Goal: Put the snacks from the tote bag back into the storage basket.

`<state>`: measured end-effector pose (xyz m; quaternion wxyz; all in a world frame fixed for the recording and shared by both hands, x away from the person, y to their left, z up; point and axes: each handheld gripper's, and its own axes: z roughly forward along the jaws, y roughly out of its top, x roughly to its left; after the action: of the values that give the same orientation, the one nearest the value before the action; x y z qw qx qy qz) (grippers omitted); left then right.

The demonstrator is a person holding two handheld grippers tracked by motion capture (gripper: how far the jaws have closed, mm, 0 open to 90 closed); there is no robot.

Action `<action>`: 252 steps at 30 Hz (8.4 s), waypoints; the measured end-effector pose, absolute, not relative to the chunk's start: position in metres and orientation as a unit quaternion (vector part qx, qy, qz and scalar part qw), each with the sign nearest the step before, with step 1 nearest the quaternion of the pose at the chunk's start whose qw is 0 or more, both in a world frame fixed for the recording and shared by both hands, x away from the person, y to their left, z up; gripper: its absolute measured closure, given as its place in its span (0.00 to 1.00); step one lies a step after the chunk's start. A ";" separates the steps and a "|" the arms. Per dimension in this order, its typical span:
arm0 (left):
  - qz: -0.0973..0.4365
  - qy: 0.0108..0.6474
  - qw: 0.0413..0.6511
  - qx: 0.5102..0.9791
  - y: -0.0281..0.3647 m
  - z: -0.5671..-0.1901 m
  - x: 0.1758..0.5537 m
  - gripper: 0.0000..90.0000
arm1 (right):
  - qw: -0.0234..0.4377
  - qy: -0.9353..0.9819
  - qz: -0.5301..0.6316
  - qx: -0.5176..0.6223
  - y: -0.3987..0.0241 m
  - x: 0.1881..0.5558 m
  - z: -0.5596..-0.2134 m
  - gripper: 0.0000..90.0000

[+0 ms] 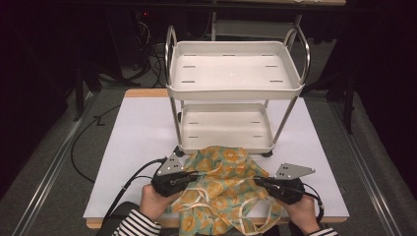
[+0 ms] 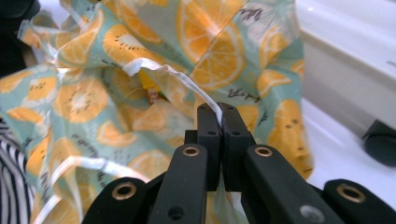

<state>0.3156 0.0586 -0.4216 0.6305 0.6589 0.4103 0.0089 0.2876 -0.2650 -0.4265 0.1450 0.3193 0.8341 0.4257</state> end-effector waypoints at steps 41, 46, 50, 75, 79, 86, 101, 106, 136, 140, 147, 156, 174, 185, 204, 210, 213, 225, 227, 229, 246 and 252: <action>0.016 0.443 0.638 0.629 0.057 -0.421 0.354 0.98 | 0.187 0.805 0.454 0.332 -0.261 0.313 -0.414 0.99; 0.011 0.451 0.635 0.627 0.055 -0.423 0.358 0.98 | 0.185 0.806 0.450 0.336 -0.260 0.318 -0.416 0.99; 0.013 0.454 0.626 0.634 0.053 -0.428 0.360 0.97 | 0.183 0.807 0.445 0.342 -0.259 0.322 -0.418 0.99; 0.024 0.467 0.604 0.646 0.045 -0.439 0.372 0.99 | 0.182 0.804 0.441 0.354 -0.254 0.336 -0.422 0.99; 0.022 0.470 0.600 0.647 0.043 -0.441 0.375 0.99 | 0.180 0.805 0.438 0.357 -0.254 0.340 -0.424 0.99; 0.018 0.474 0.592 0.651 0.041 -0.445 0.378 0.99 | 0.183 0.804 0.433 0.365 -0.254 0.344 -0.425 0.99; 0.020 0.481 0.573 0.663 0.038 -0.453 0.380 0.98 | 0.173 0.805 0.420 0.381 -0.254 0.353 -0.430 0.99; 0.019 0.482 0.570 0.665 0.038 -0.454 0.381 0.98 | 0.172 0.807 0.416 0.383 -0.253 0.353 -0.431 0.98; 0.039 0.490 0.529 0.691 0.035 -0.469 0.384 0.97 | 0.166 0.826 0.369 0.393 -0.251 0.359 -0.441 0.97; 0.038 0.492 0.528 0.691 0.036 -0.468 0.384 0.95 | 0.166 0.828 0.369 0.389 -0.251 0.360 -0.443 0.97; 0.041 0.489 0.523 0.697 0.036 -0.468 0.382 0.94 | 0.167 0.833 0.350 0.393 -0.251 0.361 -0.446 0.97; 0.043 0.497 0.504 0.705 0.034 -0.477 0.384 0.91 | 0.156 0.841 0.330 0.399 -0.250 0.362 -0.452 0.97; 0.042 0.507 0.560 0.654 0.051 -0.446 0.370 0.53 | 0.147 0.853 0.306 0.397 -0.248 0.362 -0.458 0.97; 0.034 0.475 0.595 0.647 0.067 -0.406 0.341 0.46 | 0.146 0.854 0.302 0.397 -0.247 0.362 -0.460 0.97; 0.052 0.459 0.542 0.702 0.064 -0.431 0.333 0.92 | 0.143 0.853 0.301 0.401 -0.248 0.362 -0.459 0.97; 0.048 0.481 0.545 0.685 0.077 -0.432 0.346 0.99 | 0.144 0.850 0.307 0.403 -0.252 0.361 -0.458 0.97; 0.052 0.489 0.539 0.684 0.082 -0.437 0.352 0.99 | 0.142 0.849 0.310 0.403 -0.255 0.359 -0.457 0.97; 0.040 0.520 0.491 0.698 0.082 -0.465 0.367 0.99 | 0.137 0.868 0.278 0.387 -0.254 0.353 -0.459 0.97; 0.037 0.522 0.487 0.699 0.082 -0.467 0.368 0.99 | 0.135 0.870 0.276 0.385 -0.254 0.353 -0.460 0.97; 0.039 0.522 0.484 0.701 0.080 -0.470 0.368 0.98 | 0.129 0.869 0.275 0.392 -0.254 0.352 -0.459 0.96; 0.037 0.517 0.486 0.704 0.076 -0.472 0.369 0.98 | 0.179 0.826 0.372 0.383 -0.246 0.353 -0.425 0.65; 0.038 0.515 0.485 0.705 0.075 -0.472 0.369 0.98 | 0.180 0.825 0.372 0.386 -0.237 0.362 -0.428 0.69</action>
<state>0.3685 0.0750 -0.4720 0.4852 0.7055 0.5152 0.0379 0.3621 -0.2374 -0.4279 0.1798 0.3855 0.8248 0.3724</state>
